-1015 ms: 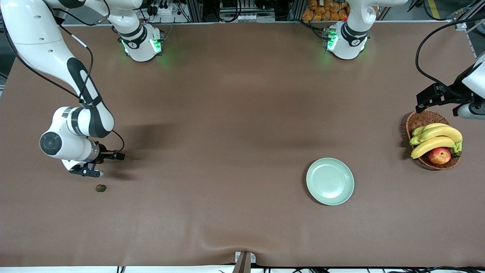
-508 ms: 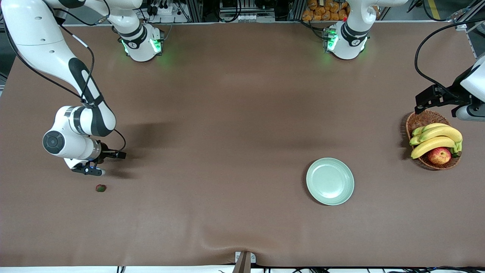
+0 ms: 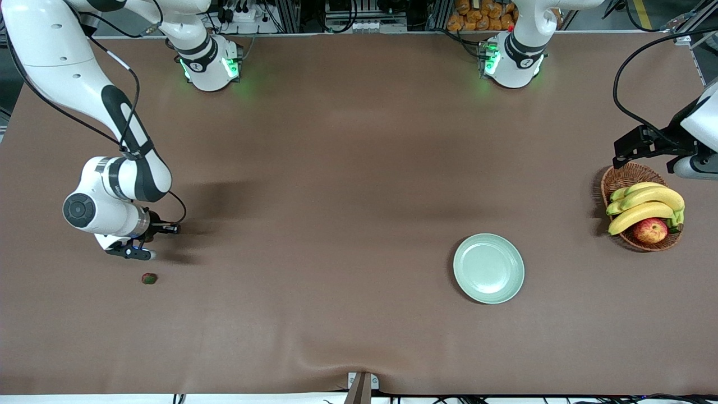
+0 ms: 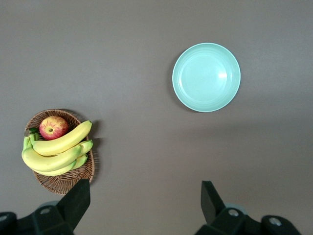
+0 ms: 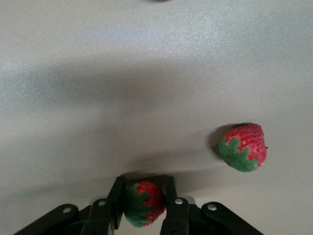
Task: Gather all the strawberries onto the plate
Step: 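Set the strawberry mid-table with the right gripper while the left gripper approaches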
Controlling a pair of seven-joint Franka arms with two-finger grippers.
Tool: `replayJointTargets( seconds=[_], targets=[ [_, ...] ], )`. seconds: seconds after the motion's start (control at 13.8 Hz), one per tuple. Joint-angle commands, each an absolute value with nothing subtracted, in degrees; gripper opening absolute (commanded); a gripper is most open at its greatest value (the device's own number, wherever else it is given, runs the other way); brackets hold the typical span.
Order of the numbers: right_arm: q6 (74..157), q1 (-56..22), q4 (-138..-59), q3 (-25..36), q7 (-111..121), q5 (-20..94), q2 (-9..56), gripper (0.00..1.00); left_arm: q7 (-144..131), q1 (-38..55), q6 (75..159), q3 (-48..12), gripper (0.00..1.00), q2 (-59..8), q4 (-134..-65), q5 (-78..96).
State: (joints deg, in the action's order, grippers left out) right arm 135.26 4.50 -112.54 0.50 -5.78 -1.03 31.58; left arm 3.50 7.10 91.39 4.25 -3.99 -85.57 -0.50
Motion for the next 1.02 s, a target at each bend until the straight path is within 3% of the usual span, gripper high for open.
replayJointTargets(
  seconds=[0.0,0.36,0.51,0.94],
  targets=[
    [133.25,4.66,-113.91,-0.53,-6.24,-0.88,27.87,0.09,4.13,6.77,90.53,4.31,1.0,-4.22,-84.9,0.7],
    [132.71,1.77,-109.35,-6.93,-10.01,7.18,27.42,0.09,3.96,6.77,90.53,4.31,1.0,-4.31,-84.9,1.41],
    [132.89,-4.09,-105.49,-7.03,-13.78,11.14,28.56,0.09,3.96,6.94,90.53,4.31,1.0,-4.92,-84.82,1.49],
    [134.03,-19.4,-87.74,-6.94,-37.58,11.95,39.88,0.09,3.96,6.86,90.62,4.31,1.0,-5.98,-84.81,3.6]
  ],
)
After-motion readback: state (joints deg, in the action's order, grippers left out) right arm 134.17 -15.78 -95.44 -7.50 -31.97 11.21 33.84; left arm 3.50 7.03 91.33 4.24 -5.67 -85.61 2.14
